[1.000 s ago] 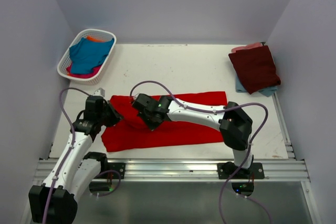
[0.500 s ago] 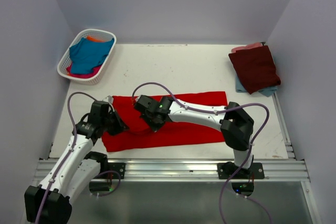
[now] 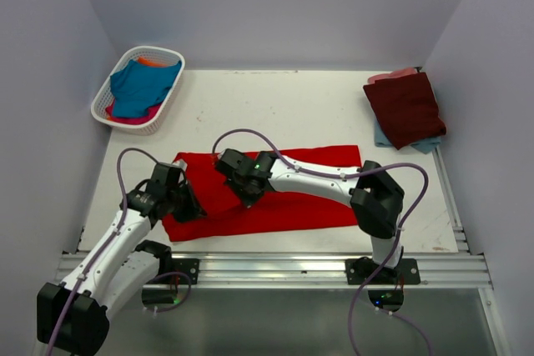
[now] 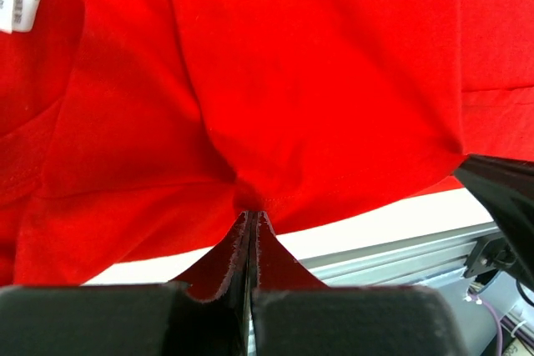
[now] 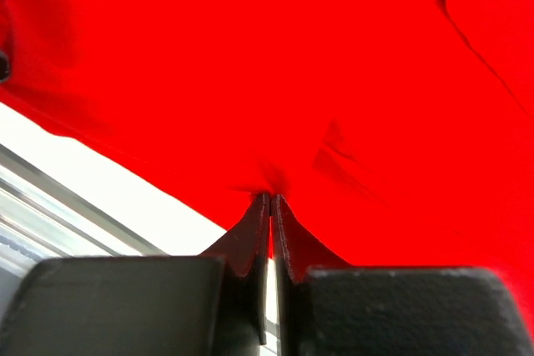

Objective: Fold and stack the t-shirts
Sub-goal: Fold the tshirt

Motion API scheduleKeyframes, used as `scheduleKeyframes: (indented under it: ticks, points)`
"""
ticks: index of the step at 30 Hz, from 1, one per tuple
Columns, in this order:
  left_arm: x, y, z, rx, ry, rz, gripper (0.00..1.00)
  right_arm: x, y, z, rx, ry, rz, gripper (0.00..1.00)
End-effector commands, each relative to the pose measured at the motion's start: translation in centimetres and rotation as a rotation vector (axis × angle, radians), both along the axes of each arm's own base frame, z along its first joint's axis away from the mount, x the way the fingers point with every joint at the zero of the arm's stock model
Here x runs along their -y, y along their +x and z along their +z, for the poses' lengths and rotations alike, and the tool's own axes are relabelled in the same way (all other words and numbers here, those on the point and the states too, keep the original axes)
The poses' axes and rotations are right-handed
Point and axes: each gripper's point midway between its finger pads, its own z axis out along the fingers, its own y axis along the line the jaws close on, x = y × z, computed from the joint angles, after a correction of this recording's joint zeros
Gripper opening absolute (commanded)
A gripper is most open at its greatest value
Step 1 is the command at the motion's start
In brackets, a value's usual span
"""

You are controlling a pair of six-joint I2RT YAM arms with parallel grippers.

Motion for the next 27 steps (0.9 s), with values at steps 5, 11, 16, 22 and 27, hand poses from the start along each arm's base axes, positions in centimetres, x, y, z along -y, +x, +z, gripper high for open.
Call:
scheduleKeyframes:
  ticks: [5, 11, 16, 22, 27]
  points:
    - [-0.4, 0.4, 2.0, 0.014, 0.027, 0.038, 0.43, 1.0, 0.1, 1.8, 0.019, 0.012, 0.007, 0.65]
    - [-0.5, 2.2, 4.0, 0.096, 0.05, 0.035, 0.6, 1.3, 0.8, 2.5, 0.048, 0.019, -0.018, 0.79]
    - [-1.3, 6.2, 6.1, 0.26, 0.11, 0.063, 0.62, 3.7, 4.3, 3.0, 0.082, 0.051, -0.171, 0.78]
    - [-0.7, 12.4, 6.8, 0.396, 0.128, 0.097, 0.27, 11.7, 12.5, 2.9, 0.102, 0.128, -0.494, 0.34]
    - [2.1, 14.8, 5.5, 0.358, 0.026, 0.076, 0.0, 17.0, 16.8, 2.5, 0.196, 0.057, -0.617, 0.0]
